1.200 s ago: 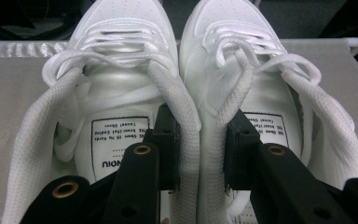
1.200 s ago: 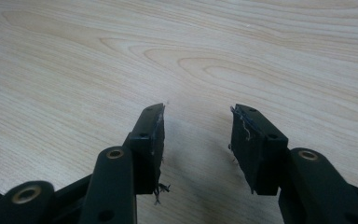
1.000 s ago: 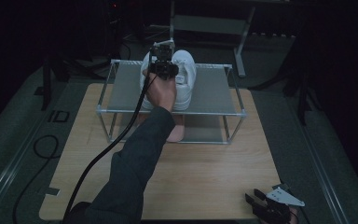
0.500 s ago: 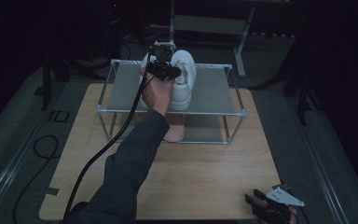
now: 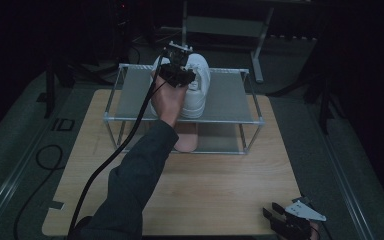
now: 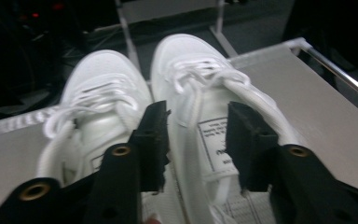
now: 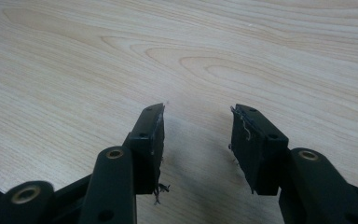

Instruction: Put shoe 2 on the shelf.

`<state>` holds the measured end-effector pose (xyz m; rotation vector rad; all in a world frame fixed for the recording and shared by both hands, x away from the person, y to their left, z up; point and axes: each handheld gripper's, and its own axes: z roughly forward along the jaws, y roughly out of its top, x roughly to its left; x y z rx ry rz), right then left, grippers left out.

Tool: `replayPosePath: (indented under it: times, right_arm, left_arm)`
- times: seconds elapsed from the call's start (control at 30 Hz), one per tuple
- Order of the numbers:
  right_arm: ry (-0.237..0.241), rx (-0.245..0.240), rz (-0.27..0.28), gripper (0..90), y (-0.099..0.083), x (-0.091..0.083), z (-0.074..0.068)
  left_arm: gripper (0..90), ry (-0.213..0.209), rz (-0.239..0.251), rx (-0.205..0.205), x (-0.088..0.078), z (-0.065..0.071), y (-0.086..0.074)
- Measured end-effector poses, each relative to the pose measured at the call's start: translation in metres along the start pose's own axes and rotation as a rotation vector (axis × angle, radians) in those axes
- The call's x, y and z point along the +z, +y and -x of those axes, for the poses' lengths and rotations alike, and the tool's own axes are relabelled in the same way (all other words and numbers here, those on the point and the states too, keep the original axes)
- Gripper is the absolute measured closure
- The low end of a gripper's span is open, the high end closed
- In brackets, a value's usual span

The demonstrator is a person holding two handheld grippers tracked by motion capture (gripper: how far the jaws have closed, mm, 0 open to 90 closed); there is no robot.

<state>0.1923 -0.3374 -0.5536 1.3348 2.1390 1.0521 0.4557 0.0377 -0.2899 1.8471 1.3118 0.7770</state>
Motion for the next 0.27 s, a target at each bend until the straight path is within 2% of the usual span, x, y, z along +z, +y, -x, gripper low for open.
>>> replayPosePath:
  times: [0.1,0.13,0.2,0.27]
  right_arm:
    - [0.000,0.000,0.001,53.5,-0.0001,0.0002,0.0003]
    - [0.000,0.000,0.000,53.4,-0.0001,0.0002,0.0004]
    - [-0.001,0.000,0.001,53.5,-0.0001,0.0002,0.0004]
    - [-0.001,0.000,0.002,53.5,0.0000,0.0002,0.0007]
  left_arm:
    - [68.0,-0.021,0.008,0.035,0.0008,0.0032,-0.0013]
    - [68.3,-0.018,0.012,0.039,0.0007,0.0042,-0.0016]
    - [70.4,-0.048,0.019,0.046,0.0008,0.0055,-0.0019]
    - [69.8,-0.053,0.025,0.055,0.0009,0.0064,-0.0021]
